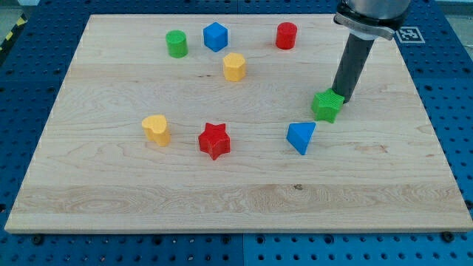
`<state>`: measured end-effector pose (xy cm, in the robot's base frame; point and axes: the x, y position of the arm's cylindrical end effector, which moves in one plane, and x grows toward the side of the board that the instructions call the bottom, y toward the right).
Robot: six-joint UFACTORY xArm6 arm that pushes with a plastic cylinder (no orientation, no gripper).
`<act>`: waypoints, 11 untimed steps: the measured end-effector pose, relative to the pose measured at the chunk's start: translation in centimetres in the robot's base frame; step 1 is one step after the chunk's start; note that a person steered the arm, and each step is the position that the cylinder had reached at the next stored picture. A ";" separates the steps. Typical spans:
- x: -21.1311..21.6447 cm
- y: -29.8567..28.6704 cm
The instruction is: Move blue triangle slightly left
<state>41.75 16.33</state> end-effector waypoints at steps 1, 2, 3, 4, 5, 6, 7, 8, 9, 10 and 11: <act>0.1 0.0; 1.5 2.6; 5.2 3.9; 6.8 1.5; 6.8 -0.9; 7.0 -1.9; 7.0 -4.0; 7.0 -5.5; 7.8 -6.8; 8.9 -7.9; 9.2 -6.9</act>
